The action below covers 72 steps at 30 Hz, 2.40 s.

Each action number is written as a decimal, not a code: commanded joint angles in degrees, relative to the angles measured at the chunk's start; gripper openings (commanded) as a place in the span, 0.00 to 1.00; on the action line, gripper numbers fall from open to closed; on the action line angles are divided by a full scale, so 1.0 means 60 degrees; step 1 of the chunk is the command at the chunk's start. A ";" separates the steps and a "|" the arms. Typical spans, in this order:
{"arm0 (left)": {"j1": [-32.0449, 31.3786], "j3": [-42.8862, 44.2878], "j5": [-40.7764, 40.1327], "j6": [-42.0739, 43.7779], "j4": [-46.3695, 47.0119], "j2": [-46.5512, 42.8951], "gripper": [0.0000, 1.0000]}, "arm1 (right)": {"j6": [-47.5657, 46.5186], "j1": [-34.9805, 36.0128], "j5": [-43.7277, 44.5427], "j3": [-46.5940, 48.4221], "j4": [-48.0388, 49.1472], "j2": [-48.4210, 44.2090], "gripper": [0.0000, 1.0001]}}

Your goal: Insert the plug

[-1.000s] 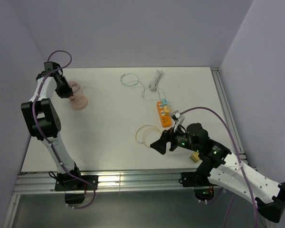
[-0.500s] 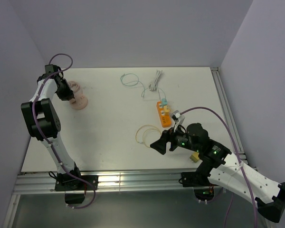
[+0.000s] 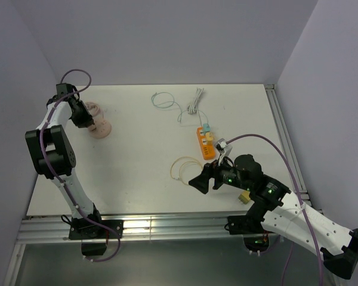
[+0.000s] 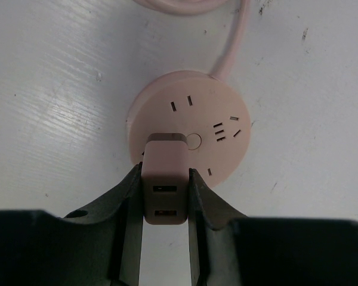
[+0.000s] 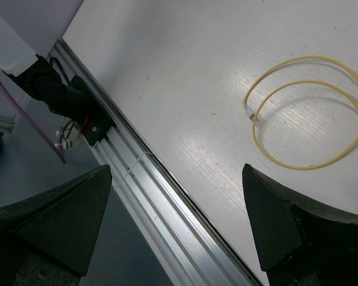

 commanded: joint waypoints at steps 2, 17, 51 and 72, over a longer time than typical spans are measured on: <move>-0.0020 -0.0281 0.0256 -0.0203 -0.0375 -0.0320 0.00 | -0.0157 0.0035 0.0125 0.0083 0.0331 -0.0010 0.97; -0.0020 -0.1028 0.0168 -0.1828 0.0269 -0.1140 0.00 | -0.0142 0.0035 0.0139 0.0083 0.0345 -0.0010 0.96; -0.0020 -0.1511 -0.0198 -0.1961 0.0592 -0.1257 0.00 | -0.0156 0.0050 0.0183 0.0112 0.0302 0.0049 0.96; -0.0357 -0.1570 -0.0549 -0.2093 0.0782 -0.0876 0.00 | -0.0157 0.0035 0.0169 0.0127 0.0316 0.0122 0.97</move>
